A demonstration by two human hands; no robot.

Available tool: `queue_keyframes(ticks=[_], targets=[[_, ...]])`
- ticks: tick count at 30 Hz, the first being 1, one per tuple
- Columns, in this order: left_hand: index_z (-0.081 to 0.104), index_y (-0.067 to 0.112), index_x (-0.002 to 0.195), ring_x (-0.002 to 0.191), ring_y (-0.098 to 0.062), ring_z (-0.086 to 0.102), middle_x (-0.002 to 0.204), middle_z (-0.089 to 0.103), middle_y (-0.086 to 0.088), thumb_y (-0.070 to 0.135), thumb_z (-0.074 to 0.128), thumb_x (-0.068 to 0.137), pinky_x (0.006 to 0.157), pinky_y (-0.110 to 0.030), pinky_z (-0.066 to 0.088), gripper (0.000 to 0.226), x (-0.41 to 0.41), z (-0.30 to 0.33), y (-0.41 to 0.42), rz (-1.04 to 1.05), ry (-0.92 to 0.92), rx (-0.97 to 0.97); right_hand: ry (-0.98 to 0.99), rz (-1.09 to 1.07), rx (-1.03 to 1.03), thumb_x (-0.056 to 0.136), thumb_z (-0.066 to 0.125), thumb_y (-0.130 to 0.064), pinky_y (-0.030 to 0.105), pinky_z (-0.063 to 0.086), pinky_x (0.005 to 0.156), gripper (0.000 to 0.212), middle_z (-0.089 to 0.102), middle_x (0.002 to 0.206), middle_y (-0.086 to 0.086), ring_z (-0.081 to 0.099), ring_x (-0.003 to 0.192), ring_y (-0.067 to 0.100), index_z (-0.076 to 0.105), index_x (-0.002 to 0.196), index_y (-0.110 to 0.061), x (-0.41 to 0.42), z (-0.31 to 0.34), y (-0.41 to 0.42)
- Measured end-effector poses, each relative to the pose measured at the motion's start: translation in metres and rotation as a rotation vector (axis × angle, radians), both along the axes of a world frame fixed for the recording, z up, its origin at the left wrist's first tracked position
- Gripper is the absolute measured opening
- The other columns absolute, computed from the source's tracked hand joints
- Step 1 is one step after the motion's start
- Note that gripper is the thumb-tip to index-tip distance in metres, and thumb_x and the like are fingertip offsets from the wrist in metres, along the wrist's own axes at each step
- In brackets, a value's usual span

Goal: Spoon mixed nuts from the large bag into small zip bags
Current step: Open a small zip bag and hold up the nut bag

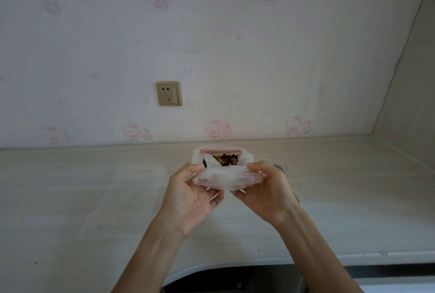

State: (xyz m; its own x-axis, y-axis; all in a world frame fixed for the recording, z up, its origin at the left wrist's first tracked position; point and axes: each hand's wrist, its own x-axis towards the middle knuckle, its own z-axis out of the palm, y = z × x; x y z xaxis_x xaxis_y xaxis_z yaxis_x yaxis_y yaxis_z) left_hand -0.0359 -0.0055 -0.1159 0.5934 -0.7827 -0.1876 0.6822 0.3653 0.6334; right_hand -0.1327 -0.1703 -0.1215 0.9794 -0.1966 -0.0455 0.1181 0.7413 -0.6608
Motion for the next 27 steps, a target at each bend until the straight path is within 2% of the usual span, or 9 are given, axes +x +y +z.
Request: queue_keyframes(ticks=[2, 4, 8, 10, 13, 17, 19, 22, 27], targets=[[0.073, 0.01, 0.106, 0.096, -0.024, 0.068, 0.115, 0.07, -0.013, 0.021, 0.082, 0.065, 0.084, -0.037, 0.055, 0.043, -0.002, 0.0, 0.001, -0.011, -0.164, 0.008, -0.054, -0.001, -0.057, 0.082, 0.068, -0.016, 0.038, 0.052, 0.093, 0.044, 0.065, 0.129, 0.025, 0.064, 0.112, 0.03, 0.066, 0.123, -0.001, -0.001, 0.0, 0.0], [0.079, 0.016, 0.092, 0.101, -0.022, 0.069, 0.11, 0.075, -0.011, 0.022, 0.085, 0.058, 0.089, -0.037, 0.056, 0.034, -0.005, -0.001, 0.0, 0.087, -0.426, 0.131, -0.092, -0.005, -0.241, 0.084, 0.069, -0.017, 0.037, 0.052, 0.094, 0.039, 0.068, 0.124, 0.019, 0.066, 0.111, 0.027, 0.068, 0.119, -0.001, -0.003, 0.0, 0.001], [0.07, 0.023, 0.061, 0.08, -0.014, 0.07, 0.077, 0.074, -0.005, 0.021, 0.082, 0.059, 0.087, -0.04, 0.059, 0.013, -0.011, -0.006, -0.005, 0.454, -0.713, 0.433, -0.002, -0.186, -0.459, 0.084, 0.074, 0.003, 0.04, 0.054, 0.095, 0.01, 0.073, 0.109, 0.021, 0.069, 0.104, 0.028, 0.075, 0.09, -0.005, -0.001, -0.001, 0.01], [0.066, 0.019, 0.062, 0.077, -0.013, 0.07, 0.077, 0.073, -0.009, 0.019, 0.082, 0.068, 0.088, -0.044, 0.06, 0.017, -0.013, -0.008, -0.008, 0.535, -0.752, 0.468, 0.063, -0.296, -0.521, 0.086, 0.07, 0.005, 0.039, 0.056, 0.091, 0.02, 0.075, 0.104, 0.021, 0.07, 0.099, 0.028, 0.077, 0.078, -0.011, 0.002, -0.001, 0.016], [0.055, 0.011, 0.065, 0.07, -0.015, 0.063, 0.066, 0.065, -0.003, 0.012, 0.074, 0.084, 0.086, -0.056, 0.058, 0.026, -0.013, -0.012, -0.012, 0.66, -0.825, 0.494, 0.171, -0.422, -0.581, 0.087, 0.068, 0.002, 0.034, 0.06, 0.082, 0.038, 0.079, 0.086, 0.005, 0.072, 0.088, 0.022, 0.075, 0.059, -0.023, 0.006, -0.002, 0.021], [0.06, 0.009, 0.078, 0.073, -0.011, 0.07, 0.075, 0.07, -0.001, 0.012, 0.069, 0.09, 0.079, -0.054, 0.062, 0.015, -0.012, -0.016, -0.016, 0.717, -0.879, 0.523, 0.271, -0.524, -0.561, 0.088, 0.068, -0.003, 0.033, 0.062, 0.071, 0.016, 0.075, 0.074, 0.004, 0.067, 0.073, 0.021, 0.075, 0.077, -0.012, 0.012, -0.004, 0.023], [0.061, 0.013, 0.085, 0.075, -0.012, 0.072, 0.081, 0.072, 0.001, 0.012, 0.068, 0.09, 0.078, -0.052, 0.063, 0.009, -0.009, -0.018, -0.015, 0.719, -0.883, 0.558, 0.269, -0.521, -0.536, 0.089, 0.066, -0.002, 0.034, 0.062, 0.066, 0.012, 0.072, 0.069, 0.003, 0.065, 0.066, 0.02, 0.074, 0.082, -0.009, 0.012, -0.003, 0.02], [0.058, 0.019, 0.088, 0.081, -0.02, 0.07, 0.086, 0.069, 0.002, 0.013, 0.073, 0.088, 0.074, -0.053, 0.06, 0.016, -0.004, -0.022, -0.011, 0.747, -0.962, 0.619, 0.273, -0.513, -0.482, 0.091, 0.066, -0.003, 0.036, 0.062, 0.062, 0.01, 0.067, 0.063, 0.002, 0.064, 0.059, 0.019, 0.07, 0.083, -0.006, 0.011, -0.004, 0.012], [0.06, 0.015, 0.085, 0.081, -0.026, 0.073, 0.086, 0.07, -0.003, 0.003, 0.072, 0.089, 0.066, -0.04, 0.064, 0.018, 0.001, -0.026, -0.008, 0.755, -0.938, 0.587, 0.346, -0.574, -0.48, 0.095, 0.065, -0.003, 0.036, 0.06, 0.056, 0.007, 0.069, 0.077, 0.013, 0.067, 0.059, 0.021, 0.06, 0.095, -0.008, 0.012, -0.01, 0.008]])
